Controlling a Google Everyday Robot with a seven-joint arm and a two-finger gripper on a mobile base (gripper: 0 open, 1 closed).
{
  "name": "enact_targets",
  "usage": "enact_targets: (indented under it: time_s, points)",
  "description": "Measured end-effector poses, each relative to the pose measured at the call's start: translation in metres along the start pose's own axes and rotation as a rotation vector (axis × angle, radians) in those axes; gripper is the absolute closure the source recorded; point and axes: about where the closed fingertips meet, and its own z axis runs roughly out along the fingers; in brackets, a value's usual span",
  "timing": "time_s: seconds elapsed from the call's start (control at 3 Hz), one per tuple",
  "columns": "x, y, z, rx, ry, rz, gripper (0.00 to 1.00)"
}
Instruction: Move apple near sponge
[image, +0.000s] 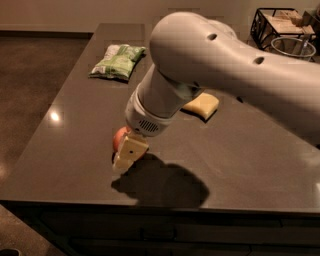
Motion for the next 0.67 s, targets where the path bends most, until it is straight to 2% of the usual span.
enact_targets:
  time_s: [0.33, 0.67]
  points:
    - [0.010, 0.000, 0.005, -0.005, 0.013, 0.022, 0.42]
    - [0.020, -0.007, -0.006, 0.021, 0.017, 0.066, 0.65]
